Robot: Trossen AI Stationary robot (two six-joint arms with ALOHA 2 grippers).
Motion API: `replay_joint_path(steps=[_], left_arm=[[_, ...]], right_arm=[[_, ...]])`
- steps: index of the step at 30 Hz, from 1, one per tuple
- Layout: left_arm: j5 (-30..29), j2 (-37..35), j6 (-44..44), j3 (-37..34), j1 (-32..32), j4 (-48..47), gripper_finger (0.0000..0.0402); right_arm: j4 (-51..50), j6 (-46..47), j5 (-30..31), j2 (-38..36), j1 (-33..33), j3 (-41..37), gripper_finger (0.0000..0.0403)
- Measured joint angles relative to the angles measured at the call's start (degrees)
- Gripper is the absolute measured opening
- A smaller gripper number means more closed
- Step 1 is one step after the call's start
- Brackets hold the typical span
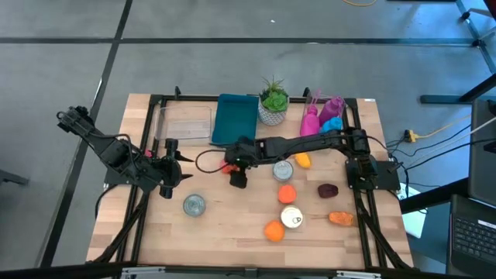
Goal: Pick & Place Food Item
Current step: Put the top orange into the blue bin
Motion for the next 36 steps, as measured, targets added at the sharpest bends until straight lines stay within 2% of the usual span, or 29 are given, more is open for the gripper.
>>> replay_joint_path(steps=[7, 9, 13, 18, 26, 30, 36], left_arm=[[0.39, 0.0, -0.3, 0.0, 0.0, -0.02, 0.0207], [0.42, 0.0, -0.44, 0.0, -0.02, -0.02, 0.0207], [0.42, 0.0, -0.46, 0.0, 0.0, -0.02, 0.0207], [0.48, 0.0, -0.5, -0.02, 0.0, -0.26, 0.0207], [0.47, 0.0, -1.1, -0.02, -0.01, -1.92, 0.0207], [1.19, 0.0, -1.95, -0.02, 0.0, -2.06, 0.0207], [2.98, 0.0, -2.6, -0.02, -0.01, -2.71, 0.0207]], right_arm=[[-5.48, -6.42, 14.41, -0.07, -4.33, 8.23, 0.0294], [-6.73, -6.98, 16.51, -0.11, -6.56, 9.43, 0.0291], [-6.78, -7.61, 12.47, -0.11, -12.24, 9.75, 0.0294], [-9.44, -6.14, 5.96, -0.11, -16.09, 9.75, 0.0332], [-13.32, -6.08, 5.72, -0.11, -16.1, 9.77, 0.039], [-20.9, -1.92, 8.34, -0.11, -15.74, 9.77, 0.0393], [-37.19, 4.6, 6.49, -0.11, -12.55, 9.77, 0.038]])
